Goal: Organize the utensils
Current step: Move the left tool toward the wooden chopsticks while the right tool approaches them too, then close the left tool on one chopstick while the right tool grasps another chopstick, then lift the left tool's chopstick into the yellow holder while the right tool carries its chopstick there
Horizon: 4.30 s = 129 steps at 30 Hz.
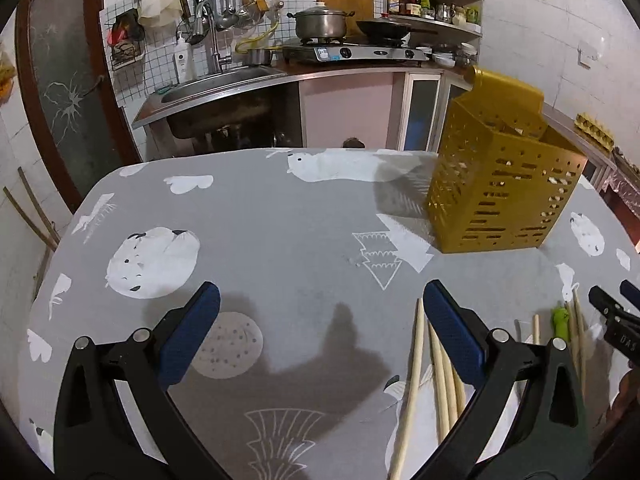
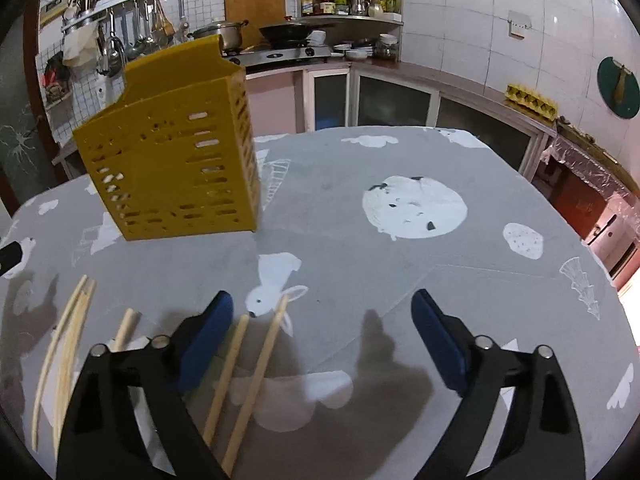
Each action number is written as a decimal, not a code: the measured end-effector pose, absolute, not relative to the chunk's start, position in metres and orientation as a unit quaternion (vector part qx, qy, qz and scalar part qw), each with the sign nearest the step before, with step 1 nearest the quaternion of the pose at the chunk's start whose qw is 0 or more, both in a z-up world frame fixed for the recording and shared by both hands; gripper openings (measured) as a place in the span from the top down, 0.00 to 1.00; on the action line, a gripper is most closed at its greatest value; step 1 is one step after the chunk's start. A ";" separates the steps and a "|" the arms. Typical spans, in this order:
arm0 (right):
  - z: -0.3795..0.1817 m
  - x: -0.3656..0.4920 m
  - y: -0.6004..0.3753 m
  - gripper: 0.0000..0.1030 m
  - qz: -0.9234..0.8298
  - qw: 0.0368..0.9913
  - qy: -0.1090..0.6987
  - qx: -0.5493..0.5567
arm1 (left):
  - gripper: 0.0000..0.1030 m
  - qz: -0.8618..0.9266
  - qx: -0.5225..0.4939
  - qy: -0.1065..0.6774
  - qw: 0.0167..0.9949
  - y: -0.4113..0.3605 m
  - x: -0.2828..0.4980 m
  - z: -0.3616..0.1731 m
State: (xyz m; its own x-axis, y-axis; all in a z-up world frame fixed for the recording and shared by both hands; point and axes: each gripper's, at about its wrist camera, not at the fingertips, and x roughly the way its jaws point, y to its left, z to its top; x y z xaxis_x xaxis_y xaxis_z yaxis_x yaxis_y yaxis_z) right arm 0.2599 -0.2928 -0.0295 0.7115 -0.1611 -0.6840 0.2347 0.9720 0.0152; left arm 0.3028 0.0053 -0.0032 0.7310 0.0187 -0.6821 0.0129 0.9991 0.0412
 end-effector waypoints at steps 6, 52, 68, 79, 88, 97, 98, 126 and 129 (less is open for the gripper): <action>-0.044 0.266 -0.288 0.37 -0.110 0.911 0.394 0.047 | 0.05 -0.014 0.046 0.377 0.925 -0.006 0.305 -0.019; -0.050 0.274 -0.265 0.91 -0.069 0.903 0.417 0.076 | 0.92 -0.082 0.044 0.472 0.877 -0.036 0.323 -0.058; -0.032 0.263 -0.263 0.93 -0.040 0.920 0.380 0.086 | 0.96 -0.074 0.002 0.425 0.902 -0.017 0.312 -0.031; 0.018 0.225 -0.266 0.94 -0.032 0.956 0.282 0.076 | 0.96 -0.059 0.018 0.295 0.954 -0.013 0.249 0.036; 0.053 0.185 -0.277 0.94 -0.018 0.976 0.198 0.089 | 0.96 -0.063 -0.008 0.224 0.973 -0.006 0.204 0.063; 0.064 0.160 -0.272 0.94 -0.009 0.985 0.160 0.061 | 0.96 -0.058 0.000 0.200 0.978 -0.008 0.190 0.059; 0.068 0.157 -0.270 0.94 -0.011 0.987 0.150 0.053 | 0.96 -0.057 0.002 0.195 0.979 -0.008 0.189 0.061; 0.212 0.260 -0.280 0.94 -0.006 0.999 0.003 0.047 | 0.96 -0.108 -0.011 0.051 0.993 -0.080 0.291 0.207; 0.219 0.284 -0.282 0.94 -0.005 0.998 -0.008 0.063 | 0.96 -0.110 -0.007 0.035 0.993 -0.098 0.320 0.216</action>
State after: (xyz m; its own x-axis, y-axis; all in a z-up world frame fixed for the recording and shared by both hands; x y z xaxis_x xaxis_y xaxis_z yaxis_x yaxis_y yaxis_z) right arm 0.2844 -0.2820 0.2189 0.9998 -0.0107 0.0161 0.0086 0.9921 0.1255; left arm 0.3195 -0.0978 0.2158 0.9736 -0.2181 -0.0681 0.2170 0.9759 -0.0222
